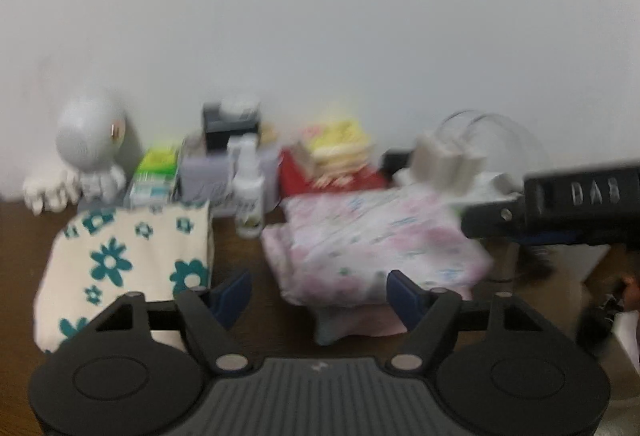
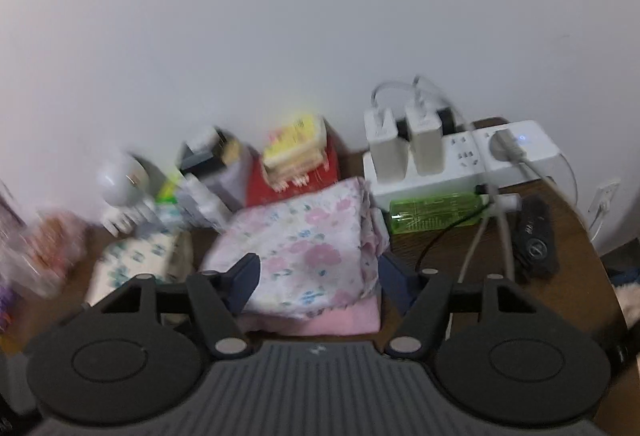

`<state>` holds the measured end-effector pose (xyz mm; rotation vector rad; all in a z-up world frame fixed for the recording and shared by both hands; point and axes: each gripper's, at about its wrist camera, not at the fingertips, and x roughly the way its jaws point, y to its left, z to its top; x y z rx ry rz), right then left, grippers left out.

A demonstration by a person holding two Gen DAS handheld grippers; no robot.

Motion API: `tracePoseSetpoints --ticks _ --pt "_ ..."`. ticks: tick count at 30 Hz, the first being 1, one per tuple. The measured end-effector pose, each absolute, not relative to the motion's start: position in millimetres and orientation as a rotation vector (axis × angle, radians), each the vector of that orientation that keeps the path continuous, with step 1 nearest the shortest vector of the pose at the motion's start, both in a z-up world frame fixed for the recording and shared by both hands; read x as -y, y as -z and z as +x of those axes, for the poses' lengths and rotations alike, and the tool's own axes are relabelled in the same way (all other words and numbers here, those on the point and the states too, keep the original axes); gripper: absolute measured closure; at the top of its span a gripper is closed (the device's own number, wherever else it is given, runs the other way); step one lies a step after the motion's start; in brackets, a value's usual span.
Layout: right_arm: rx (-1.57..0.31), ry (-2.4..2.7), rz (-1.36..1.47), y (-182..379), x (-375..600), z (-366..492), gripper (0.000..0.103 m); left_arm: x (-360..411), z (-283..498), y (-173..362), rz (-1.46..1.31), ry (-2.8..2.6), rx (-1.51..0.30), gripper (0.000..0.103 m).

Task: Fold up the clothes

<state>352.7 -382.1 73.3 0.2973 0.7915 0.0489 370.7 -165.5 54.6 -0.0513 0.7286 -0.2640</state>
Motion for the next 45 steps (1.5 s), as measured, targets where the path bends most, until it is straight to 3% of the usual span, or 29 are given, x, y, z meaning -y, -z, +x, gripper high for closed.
tracePoseSetpoints --ticks 1,2,3,4,5,6,9,20,25,28,29,30,31,34,36,38,45 --pt "-0.807 -0.040 0.278 -64 380 359 0.035 163 377 -50 -0.084 0.281 -0.735 0.046" --pt "-0.820 -0.034 0.263 -56 377 364 0.035 161 381 -46 -0.117 0.305 -0.740 0.066" --pt "-0.836 -0.035 0.253 -48 376 369 0.047 159 384 -42 -0.150 0.329 -0.747 0.088" --pt "-0.845 -0.043 0.256 -44 375 371 0.061 158 385 -39 -0.172 0.338 -0.757 0.090" --pt "-0.842 -0.052 0.266 -43 375 370 0.083 157 383 -39 -0.178 0.346 -0.756 0.093" --pt "-0.839 -0.062 0.277 -43 374 369 0.085 157 381 -39 -0.179 0.355 -0.751 0.098" --pt "-0.809 -0.082 0.271 -61 369 354 0.093 150 351 -69 -0.179 0.406 -0.694 0.099" --pt "-0.564 -0.412 0.108 -254 294 145 0.095 47 125 -224 -0.286 0.511 -0.310 0.100" --pt "-0.487 -0.514 0.076 -293 254 55 0.094 0 51 -245 -0.235 0.481 -0.304 0.100" --pt "-0.526 -0.484 0.110 -267 238 44 0.092 -11 36 -224 -0.162 0.418 -0.393 0.096" --pt "-0.556 -0.460 0.110 -250 232 44 0.080 -13 38 -205 -0.139 0.391 -0.448 0.088" --pt "-0.605 -0.418 0.096 -225 225 51 0.057 -15 40 -185 -0.117 0.366 -0.503 0.076" --pt "-0.654 -0.375 0.081 -200 218 58 0.050 -19 37 -165 -0.098 0.345 -0.543 0.075" --pt "-0.747 -0.317 0.045 -132 214 53 0.048 -33 18 -107 -0.068 0.319 -0.632 0.059" --pt "-0.783 -0.352 0.074 -100 217 33 0.039 -43 -2 -76 -0.096 0.366 -0.667 0.038" --pt "-0.793 -0.395 0.089 -75 217 6 0.035 -45 -25 -52 -0.117 0.417 -0.687 0.031" --pt "-0.746 -0.454 -0.001 -26 205 -52 0.034 -28 -63 -26 -0.016 0.482 -0.726 0.032"
